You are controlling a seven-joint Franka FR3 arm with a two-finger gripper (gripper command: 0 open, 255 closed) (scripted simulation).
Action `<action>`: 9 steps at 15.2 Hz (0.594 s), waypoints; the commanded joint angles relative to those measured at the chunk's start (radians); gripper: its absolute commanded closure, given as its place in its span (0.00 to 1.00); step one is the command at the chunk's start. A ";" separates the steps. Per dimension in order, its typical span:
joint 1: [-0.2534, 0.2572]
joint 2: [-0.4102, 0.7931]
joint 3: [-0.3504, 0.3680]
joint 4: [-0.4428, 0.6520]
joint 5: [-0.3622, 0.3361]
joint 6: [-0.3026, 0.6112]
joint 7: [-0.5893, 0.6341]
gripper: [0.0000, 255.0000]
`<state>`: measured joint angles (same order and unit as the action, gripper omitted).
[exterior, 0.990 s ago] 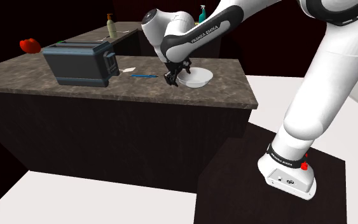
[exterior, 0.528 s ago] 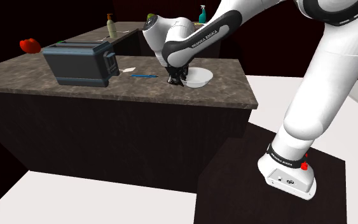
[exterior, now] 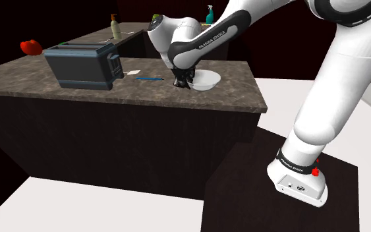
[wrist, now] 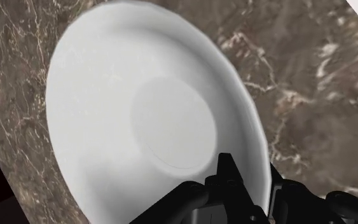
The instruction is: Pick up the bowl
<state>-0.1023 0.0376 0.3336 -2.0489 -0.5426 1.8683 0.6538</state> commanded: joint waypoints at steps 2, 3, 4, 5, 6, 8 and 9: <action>0.000 -0.012 0.001 0.019 0.009 -0.026 -0.017 1.00; 0.001 -0.017 0.001 0.027 0.013 -0.036 -0.024 1.00; 0.001 -0.022 0.001 0.035 0.016 -0.047 -0.030 1.00; 0.001 -0.026 0.002 0.043 0.019 -0.057 -0.037 1.00; 0.001 -0.030 0.002 0.051 0.022 -0.068 -0.043 1.00; 0.002 -0.037 0.002 0.069 0.027 -0.089 -0.056 1.00; 0.002 -0.041 0.003 0.078 0.030 -0.100 -0.062 1.00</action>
<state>-0.1009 0.0013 0.3358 -1.9762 -0.5154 1.7769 0.5962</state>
